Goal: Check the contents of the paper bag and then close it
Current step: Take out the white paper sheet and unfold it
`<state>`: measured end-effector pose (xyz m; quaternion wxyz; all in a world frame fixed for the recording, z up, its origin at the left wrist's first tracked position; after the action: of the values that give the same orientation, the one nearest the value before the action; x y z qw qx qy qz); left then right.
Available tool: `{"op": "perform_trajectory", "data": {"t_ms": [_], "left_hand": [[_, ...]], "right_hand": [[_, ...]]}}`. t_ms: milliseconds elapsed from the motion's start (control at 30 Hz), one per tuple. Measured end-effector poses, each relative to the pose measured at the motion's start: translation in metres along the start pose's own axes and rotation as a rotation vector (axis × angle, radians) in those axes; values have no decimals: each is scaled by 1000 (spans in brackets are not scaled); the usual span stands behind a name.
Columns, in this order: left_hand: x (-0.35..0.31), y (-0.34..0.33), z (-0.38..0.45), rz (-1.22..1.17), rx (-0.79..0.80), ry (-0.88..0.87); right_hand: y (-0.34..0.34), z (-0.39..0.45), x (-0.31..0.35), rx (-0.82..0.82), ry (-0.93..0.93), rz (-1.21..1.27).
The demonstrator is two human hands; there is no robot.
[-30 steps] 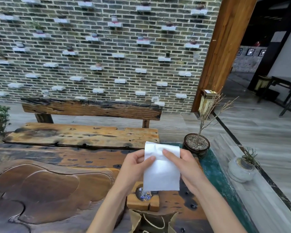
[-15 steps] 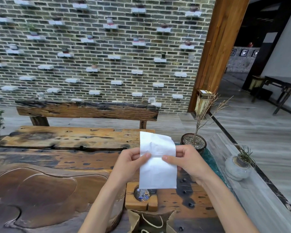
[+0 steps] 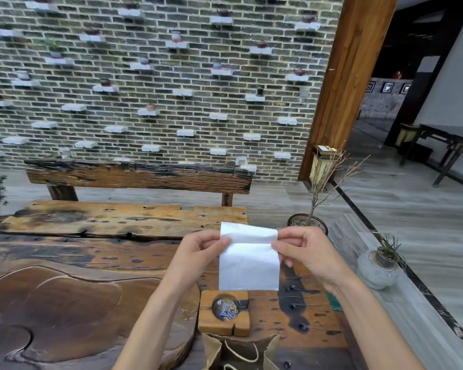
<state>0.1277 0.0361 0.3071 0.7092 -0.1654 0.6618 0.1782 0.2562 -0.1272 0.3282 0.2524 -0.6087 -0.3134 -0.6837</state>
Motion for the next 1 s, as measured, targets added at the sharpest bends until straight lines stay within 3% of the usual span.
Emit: {"op": "perform_trajectory", "data": {"t_ms": [233, 567, 733, 800, 1000], "left_hand": [[-6, 2, -1, -25, 26, -13], [-8, 7, 5, 30, -39, -57], [-9, 6, 8, 23, -70, -77], [-9, 5, 9, 27, -64, -87], [-9, 5, 8, 16, -66, -96]], "right_hand": [[3, -2, 5, 22, 72, 25], [9, 0, 9, -70, 151, 58], [1, 0, -11, -67, -66, 301], [-5, 0, -18, -38, -120, 263], [-8, 2, -21, -103, -74, 177]]}}
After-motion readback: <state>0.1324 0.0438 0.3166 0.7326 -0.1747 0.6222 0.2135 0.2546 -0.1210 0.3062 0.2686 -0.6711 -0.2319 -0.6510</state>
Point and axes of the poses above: each hand's wrist, its own z-axis towards the middle knuckle, its own y-axis out of the back of the hand, x = y × z, the point moved 9 cm from there along z, towards the middle knuckle, and after that the axes turned 1 degree about z, right-handed, at the moved point
